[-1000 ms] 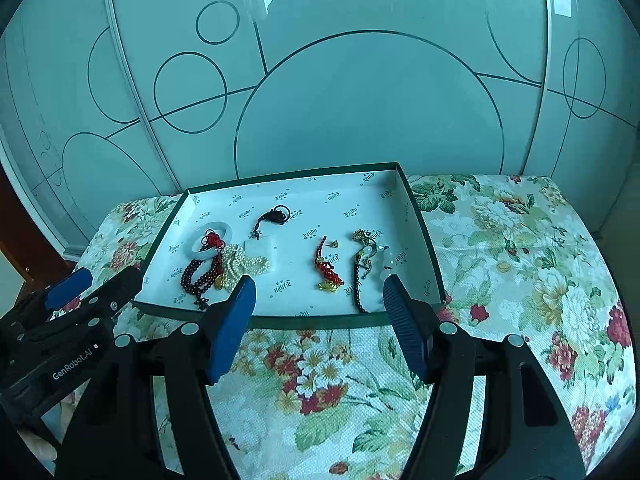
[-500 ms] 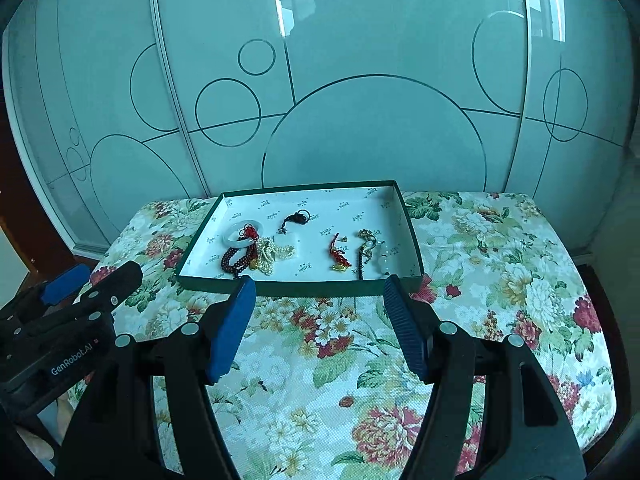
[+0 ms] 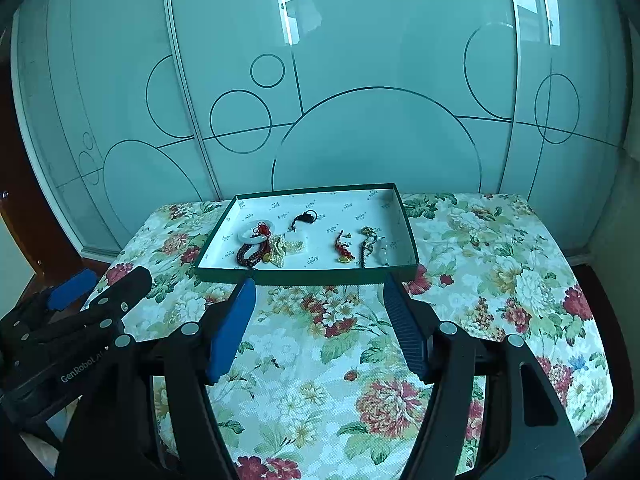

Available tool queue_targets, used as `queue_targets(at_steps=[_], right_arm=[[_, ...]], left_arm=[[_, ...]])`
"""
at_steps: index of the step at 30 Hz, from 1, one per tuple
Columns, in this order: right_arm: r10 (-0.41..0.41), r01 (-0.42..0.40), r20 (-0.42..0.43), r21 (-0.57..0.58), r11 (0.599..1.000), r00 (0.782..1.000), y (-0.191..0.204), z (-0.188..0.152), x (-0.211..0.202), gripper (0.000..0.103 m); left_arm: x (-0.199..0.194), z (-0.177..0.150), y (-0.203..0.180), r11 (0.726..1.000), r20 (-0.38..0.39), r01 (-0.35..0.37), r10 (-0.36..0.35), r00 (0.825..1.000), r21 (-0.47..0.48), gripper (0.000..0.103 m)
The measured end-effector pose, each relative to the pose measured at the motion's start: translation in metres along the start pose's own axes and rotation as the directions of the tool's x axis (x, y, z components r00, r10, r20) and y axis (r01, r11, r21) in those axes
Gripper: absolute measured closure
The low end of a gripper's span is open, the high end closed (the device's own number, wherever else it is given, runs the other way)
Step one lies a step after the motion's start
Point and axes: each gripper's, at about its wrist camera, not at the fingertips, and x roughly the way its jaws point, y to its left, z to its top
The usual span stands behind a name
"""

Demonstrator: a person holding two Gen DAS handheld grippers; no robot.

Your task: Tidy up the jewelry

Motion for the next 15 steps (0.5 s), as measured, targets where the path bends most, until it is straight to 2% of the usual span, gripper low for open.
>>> queue_targets(at_steps=[15], right_arm=[[0.001, -0.001, 0.009, 0.001, 1.000, 1.000, 0.0019, -0.0007, -0.0077, 0.037]], left_arm=[[-0.0079, -0.0016, -0.0026, 1.000, 0.006, -0.003, 0.003, 1.000, 0.002, 0.021]])
